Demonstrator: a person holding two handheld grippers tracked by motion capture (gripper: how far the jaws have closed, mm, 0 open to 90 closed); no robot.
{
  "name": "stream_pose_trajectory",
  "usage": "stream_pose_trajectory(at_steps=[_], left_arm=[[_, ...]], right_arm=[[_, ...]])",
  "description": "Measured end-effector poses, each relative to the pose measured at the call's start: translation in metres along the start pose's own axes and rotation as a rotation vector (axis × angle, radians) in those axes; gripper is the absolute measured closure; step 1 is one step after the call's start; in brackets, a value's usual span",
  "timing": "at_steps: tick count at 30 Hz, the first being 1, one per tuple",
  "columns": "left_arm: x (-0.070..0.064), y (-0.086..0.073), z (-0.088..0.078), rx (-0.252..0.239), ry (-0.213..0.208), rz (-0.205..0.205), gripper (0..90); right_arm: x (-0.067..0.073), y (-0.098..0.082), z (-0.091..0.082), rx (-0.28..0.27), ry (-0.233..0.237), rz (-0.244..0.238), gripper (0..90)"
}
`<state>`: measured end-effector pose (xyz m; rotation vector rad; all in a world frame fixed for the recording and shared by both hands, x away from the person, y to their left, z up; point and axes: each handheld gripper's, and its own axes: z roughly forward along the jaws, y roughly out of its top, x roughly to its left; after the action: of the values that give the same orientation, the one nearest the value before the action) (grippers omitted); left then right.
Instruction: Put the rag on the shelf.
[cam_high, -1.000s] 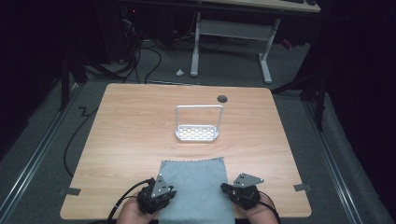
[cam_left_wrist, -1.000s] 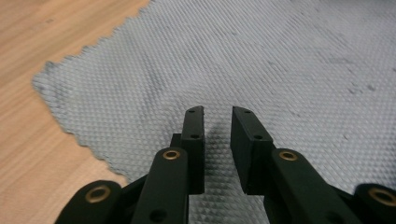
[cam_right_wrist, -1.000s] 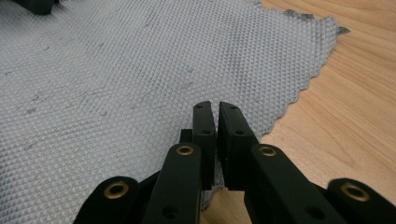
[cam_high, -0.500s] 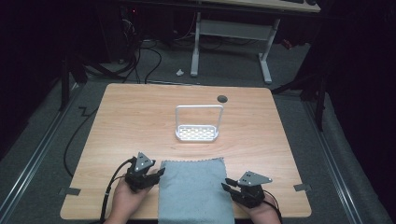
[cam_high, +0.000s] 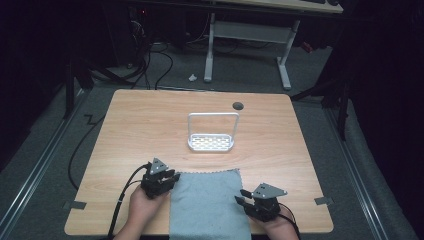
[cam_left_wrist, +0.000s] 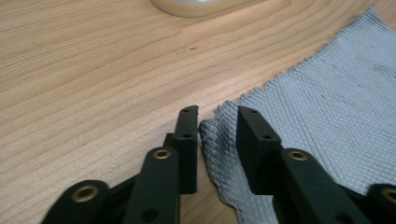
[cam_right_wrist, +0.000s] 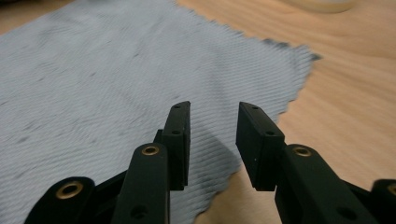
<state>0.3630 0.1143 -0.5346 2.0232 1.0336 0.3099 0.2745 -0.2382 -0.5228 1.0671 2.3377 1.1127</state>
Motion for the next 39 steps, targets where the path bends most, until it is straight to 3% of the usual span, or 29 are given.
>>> stream_pose_trajectory(at_steps=[4, 5, 7, 9, 11, 14, 18, 24, 25, 31, 39], left_arm=[[0.0, 0.0, 0.0, 0.0, -0.004, -0.003, 71.8], [0.0, -0.001, -0.001, 0.001, -0.003, 0.001, 71.8], [-0.001, -0.001, -0.001, 0.001, 0.01, 0.006, 72.1], [-0.003, -0.002, -0.002, 0.004, 0.03, 0.03, 77.2], [-0.004, -0.003, -0.004, 0.007, 0.036, 0.053, 79.0], [-0.002, -0.005, -0.006, 0.007, 0.028, 0.048, 82.6], [-0.005, -0.005, -0.005, 0.008, 0.028, 0.062, 86.0], [-0.005, -0.004, -0.004, 0.012, 0.018, 0.061, 88.2], [-0.005, -0.004, -0.004, 0.012, 0.019, 0.052, 88.4], [-0.006, -0.003, -0.005, 0.011, 0.021, 0.052, 88.5], [-0.016, 0.003, -0.017, -0.064, -0.012, 0.052, 88.5]], right_arm=[[-0.005, 0.005, 0.002, -0.022, -0.049, 0.037, 69.8], [-0.014, 0.014, 0.008, -0.013, -0.101, 0.059, 66.0], [-0.018, 0.017, 0.011, -0.01, -0.11, 0.071, 64.9], [-0.034, 0.031, 0.025, 0.0, -0.141, 0.115, 61.0], [-0.039, 0.034, 0.031, 0.006, -0.142, 0.121, 60.9], [-0.046, 0.041, 0.051, 0.049, -0.139, 0.164, 60.9], [-0.046, 0.042, 0.061, 0.054, -0.15, 0.148, 64.9], [-0.04, 0.041, 0.061, 0.047, -0.141, 0.13, 80.8], [-0.039, 0.04, 0.06, 0.047, -0.139, 0.122, 87.3], [-0.033, 0.04, 0.057, 0.025, -0.132, 0.095, 89.2], [-0.025, 0.042, 0.037, -0.053, -0.124, 0.084, 89.3]])
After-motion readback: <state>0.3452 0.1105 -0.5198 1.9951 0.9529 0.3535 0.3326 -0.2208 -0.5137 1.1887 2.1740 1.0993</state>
